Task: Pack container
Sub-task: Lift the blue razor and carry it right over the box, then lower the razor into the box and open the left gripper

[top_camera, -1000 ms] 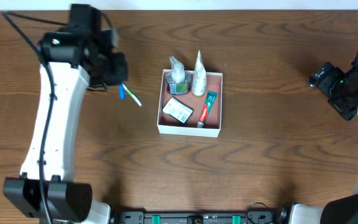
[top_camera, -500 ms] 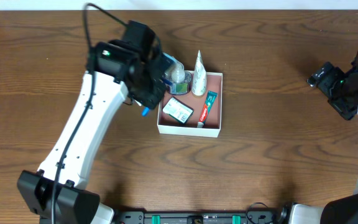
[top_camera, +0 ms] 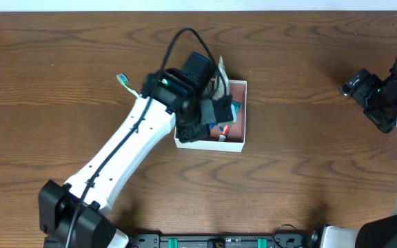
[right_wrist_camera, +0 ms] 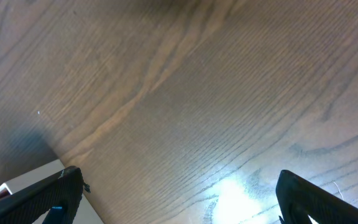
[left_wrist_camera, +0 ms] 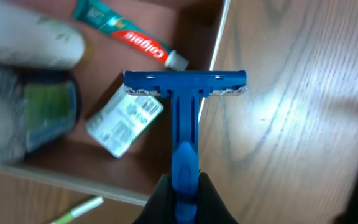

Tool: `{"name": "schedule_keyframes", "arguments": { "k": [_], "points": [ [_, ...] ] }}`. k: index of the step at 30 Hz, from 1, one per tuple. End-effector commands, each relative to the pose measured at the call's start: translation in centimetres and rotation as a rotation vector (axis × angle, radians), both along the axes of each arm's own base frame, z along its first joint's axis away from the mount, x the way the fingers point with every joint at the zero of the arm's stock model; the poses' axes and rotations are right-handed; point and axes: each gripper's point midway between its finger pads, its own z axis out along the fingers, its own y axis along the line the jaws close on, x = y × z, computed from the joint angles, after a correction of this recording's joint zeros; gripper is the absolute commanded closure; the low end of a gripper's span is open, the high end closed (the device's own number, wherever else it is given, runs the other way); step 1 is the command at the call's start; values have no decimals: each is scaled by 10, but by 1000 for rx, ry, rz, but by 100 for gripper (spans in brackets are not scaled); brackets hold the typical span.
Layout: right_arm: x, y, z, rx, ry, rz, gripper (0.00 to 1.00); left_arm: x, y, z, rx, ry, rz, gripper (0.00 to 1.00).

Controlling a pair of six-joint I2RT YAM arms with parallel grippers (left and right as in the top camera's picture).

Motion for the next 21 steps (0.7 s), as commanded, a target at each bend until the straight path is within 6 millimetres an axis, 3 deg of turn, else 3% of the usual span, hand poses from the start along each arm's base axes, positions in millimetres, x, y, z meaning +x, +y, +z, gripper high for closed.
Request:
{"name": "schedule_keyframes", "arguments": {
  "k": [1,8,21],
  "points": [
    [2,-1,1,7,-4,-12,1,-3,-1,-14,15,-20,-111,94],
    [2,-1,1,6,-4,-12,1,3,-6,-33,-3,-53,-126,94],
    [2,-1,1,7,-4,-12,1,9,-13,-46,-9,-66,-135,94]
  ]
}}
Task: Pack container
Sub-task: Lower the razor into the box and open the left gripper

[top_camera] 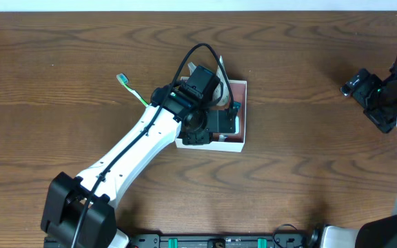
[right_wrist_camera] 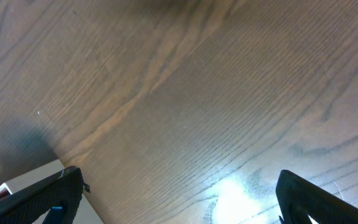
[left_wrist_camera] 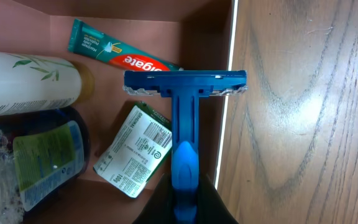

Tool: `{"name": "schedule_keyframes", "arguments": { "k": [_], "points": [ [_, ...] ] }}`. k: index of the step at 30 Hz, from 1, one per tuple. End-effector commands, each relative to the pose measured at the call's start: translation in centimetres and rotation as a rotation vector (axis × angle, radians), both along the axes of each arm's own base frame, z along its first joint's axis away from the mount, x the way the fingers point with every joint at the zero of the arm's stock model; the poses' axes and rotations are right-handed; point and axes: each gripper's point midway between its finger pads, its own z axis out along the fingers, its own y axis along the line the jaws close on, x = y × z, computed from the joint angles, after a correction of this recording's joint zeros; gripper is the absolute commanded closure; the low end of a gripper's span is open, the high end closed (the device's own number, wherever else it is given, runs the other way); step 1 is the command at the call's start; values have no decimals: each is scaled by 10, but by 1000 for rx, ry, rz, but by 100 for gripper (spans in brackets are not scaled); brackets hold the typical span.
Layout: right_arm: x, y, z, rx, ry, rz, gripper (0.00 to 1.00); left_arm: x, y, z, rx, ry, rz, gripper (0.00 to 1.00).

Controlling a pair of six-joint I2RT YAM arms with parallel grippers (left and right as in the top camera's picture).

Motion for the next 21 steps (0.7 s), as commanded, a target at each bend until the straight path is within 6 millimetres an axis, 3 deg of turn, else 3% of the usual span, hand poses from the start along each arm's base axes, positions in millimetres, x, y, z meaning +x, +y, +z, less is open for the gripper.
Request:
{"name": "schedule_keyframes", "arguments": {
  "k": [1,8,13,15,16,19,21],
  "points": [
    [2,-1,1,6,-4,-12,1,-2,0,-13,25,26,-17,94],
    [2,-1,1,7,-4,-12,1,-3,0,-31,55,69,-17,94],
    [2,-1,1,6,-4,-12,1,-3,1,-31,58,68,-16,94],
    [2,-1,1,6,-4,-12,1,-3,2,-31,64,69,-15,83],
    [2,-1,1,7,-4,-12,1,-3,3,-32,67,70,-14,68],
    [2,-1,1,6,-4,-12,1,-3,3,-32,68,70,-14,42],
    [2,-1,1,7,-4,-12,1,-3,3,-32,67,70,-14,30]
  ]
}}
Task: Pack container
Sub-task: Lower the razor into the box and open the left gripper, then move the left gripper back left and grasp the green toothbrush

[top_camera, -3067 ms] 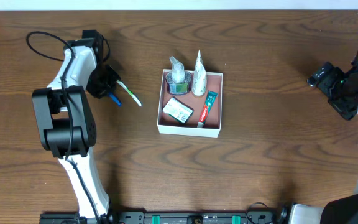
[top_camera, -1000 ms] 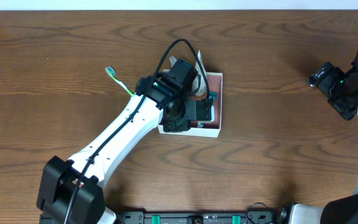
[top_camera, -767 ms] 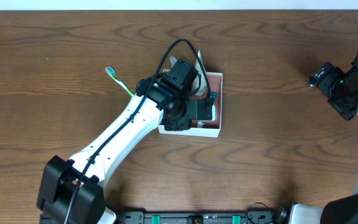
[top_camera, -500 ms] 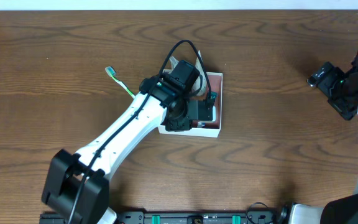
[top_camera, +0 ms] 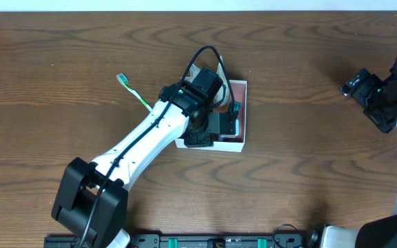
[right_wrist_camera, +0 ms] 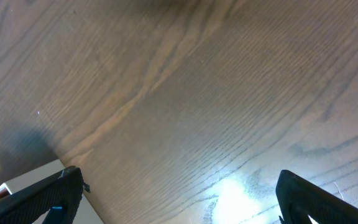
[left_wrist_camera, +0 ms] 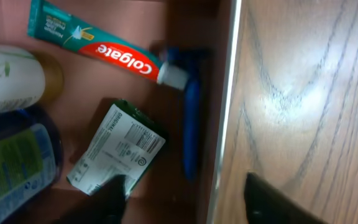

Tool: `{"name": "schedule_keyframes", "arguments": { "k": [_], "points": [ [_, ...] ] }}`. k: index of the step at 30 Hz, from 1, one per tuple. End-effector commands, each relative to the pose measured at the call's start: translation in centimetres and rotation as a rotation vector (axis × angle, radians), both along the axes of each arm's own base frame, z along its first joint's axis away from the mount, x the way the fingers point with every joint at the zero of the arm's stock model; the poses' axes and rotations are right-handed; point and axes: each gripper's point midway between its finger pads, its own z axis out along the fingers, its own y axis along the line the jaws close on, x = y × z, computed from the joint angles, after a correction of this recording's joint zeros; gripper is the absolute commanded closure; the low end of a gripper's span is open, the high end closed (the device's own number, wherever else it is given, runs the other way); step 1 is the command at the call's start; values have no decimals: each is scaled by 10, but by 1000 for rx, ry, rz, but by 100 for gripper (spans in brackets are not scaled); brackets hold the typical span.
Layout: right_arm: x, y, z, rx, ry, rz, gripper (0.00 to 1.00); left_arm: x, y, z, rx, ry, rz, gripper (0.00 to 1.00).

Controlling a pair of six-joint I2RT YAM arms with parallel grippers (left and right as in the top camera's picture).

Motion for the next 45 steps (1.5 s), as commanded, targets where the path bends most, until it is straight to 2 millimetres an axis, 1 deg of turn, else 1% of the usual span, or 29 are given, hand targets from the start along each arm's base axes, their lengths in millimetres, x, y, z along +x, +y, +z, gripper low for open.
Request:
{"name": "schedule_keyframes", "arguments": {
  "k": [1,3,5,8,10,15,18,19,20,23,25,26,27,29,30,31,33,36,38,41,45],
  "points": [
    [2,-1,1,6,-4,-12,1,-3,1,-4,13,7,-7,27],
    [2,-1,1,6,-4,-12,1,-2,1,-3,11,5,-8,24],
    [2,-1,1,6,-4,-12,1,-2,1,0,7,-2,-8,24],
    [2,-1,1,6,-4,-12,1,2,-2,12,-15,-33,-7,24],
    [2,-1,1,6,-4,-12,1,4,-5,27,-41,-68,-8,24],
    [2,-1,1,6,-4,-12,1,2,-7,78,-134,-170,37,24],
    [2,-1,1,6,-4,-12,1,-1,0,110,-216,-204,171,24],
    [2,-1,1,6,-4,-12,1,-1,4,118,-237,-210,214,20],
    [2,-1,1,6,-4,-12,1,1,7,126,-259,-220,254,2],
    [2,-1,1,6,-4,-12,1,19,25,146,-343,-242,447,2],
    [2,-1,1,6,-4,-12,1,40,43,156,-414,-237,646,2],
    [2,-1,1,6,-4,-12,1,52,55,159,-449,-231,754,2],
    [2,-1,1,6,-4,-12,1,63,66,161,-475,-225,845,2],
    [2,-1,1,6,-4,-12,1,85,98,161,-535,-198,1095,2],
    [2,-1,1,6,-4,-12,1,94,115,159,-555,-187,1226,2],
    [2,-1,1,6,-4,-12,1,103,139,155,-579,-166,1397,2],
    [2,-1,1,6,-4,-12,1,113,167,147,-614,-127,1585,2],
    [2,-1,1,6,-4,-12,1,127,196,136,-663,-85,1782,2],
    [2,-1,1,6,-4,-12,1,132,205,127,-659,-69,1832,2],
    [2,-1,1,6,-4,-12,1,142,208,112,-619,-81,1819,2],
    [2,-1,1,6,-4,-12,1,154,210,80,-562,-46,1854,2]
  ]
}}
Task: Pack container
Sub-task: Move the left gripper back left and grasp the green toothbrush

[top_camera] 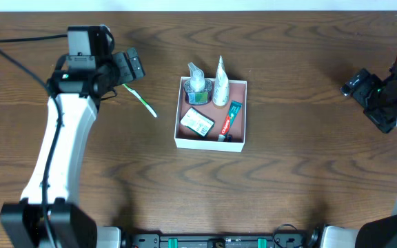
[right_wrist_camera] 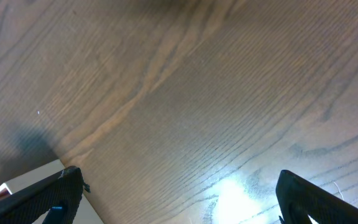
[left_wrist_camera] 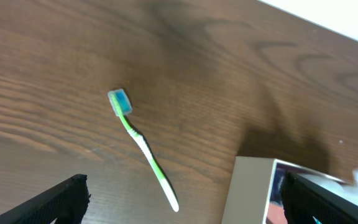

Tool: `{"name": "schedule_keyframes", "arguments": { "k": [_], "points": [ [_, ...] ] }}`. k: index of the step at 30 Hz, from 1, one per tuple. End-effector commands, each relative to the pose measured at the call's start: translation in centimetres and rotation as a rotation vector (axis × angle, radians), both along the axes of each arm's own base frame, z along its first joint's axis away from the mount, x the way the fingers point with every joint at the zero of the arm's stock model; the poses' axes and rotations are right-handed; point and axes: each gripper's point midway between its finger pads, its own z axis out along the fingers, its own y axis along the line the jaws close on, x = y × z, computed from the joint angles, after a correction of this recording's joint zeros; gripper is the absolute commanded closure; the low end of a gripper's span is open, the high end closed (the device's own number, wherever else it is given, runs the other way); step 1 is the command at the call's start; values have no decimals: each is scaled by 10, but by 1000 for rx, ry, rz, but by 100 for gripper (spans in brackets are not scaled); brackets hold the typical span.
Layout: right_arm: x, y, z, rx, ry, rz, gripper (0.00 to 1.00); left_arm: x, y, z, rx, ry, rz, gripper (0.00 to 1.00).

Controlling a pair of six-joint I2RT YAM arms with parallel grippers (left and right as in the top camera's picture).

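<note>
The white container (top_camera: 211, 142) stands mid-table holding two bottles (top_camera: 208, 86), a toothpaste tube (top_camera: 230, 116) and a printed packet (top_camera: 198, 122). I cannot make out the blue razor from above. A green toothbrush (top_camera: 143, 102) lies on the wood left of the container; in the left wrist view the toothbrush (left_wrist_camera: 143, 148) runs diagonally with its head far left. My left gripper (top_camera: 131, 65) hangs open above the toothbrush head; the left gripper (left_wrist_camera: 184, 205) holds nothing. Far to the right, my right gripper (top_camera: 361, 84) is open over bare wood; the right gripper (right_wrist_camera: 179, 200) is empty.
The container's near corner (left_wrist_camera: 252, 186) shows at the lower right of the left wrist view. The table's far edge (top_camera: 198, 7) runs along the top of the overhead view. Brown wood surrounds the container on all sides.
My left arm has left the container and now hovers at the far left over the green toothbrush, jaws wide open. The razor stays behind in the container. The right arm is unchanged.
My left gripper held the blue razor over the container's right side, then lower inside it. Then the razor lay by the container's right wall with the jaws open. Now the left gripper is over the toothbrush. The right arm never moved.
</note>
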Motion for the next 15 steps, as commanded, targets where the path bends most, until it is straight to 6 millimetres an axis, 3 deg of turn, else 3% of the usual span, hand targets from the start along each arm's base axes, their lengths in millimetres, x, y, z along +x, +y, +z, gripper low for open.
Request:
{"name": "schedule_keyframes", "arguments": {
  "k": [1,5,15],
  "points": [
    [2,-1,1,6,-4,-12,1,8,6,-27,-18,72,83,2],
    [2,-1,1,7,-4,-12,1,9,12,-54,-13,170,146,2],
    [2,-1,1,6,-4,-12,1,16,22,-69,52,324,195,2]
  ]
}}
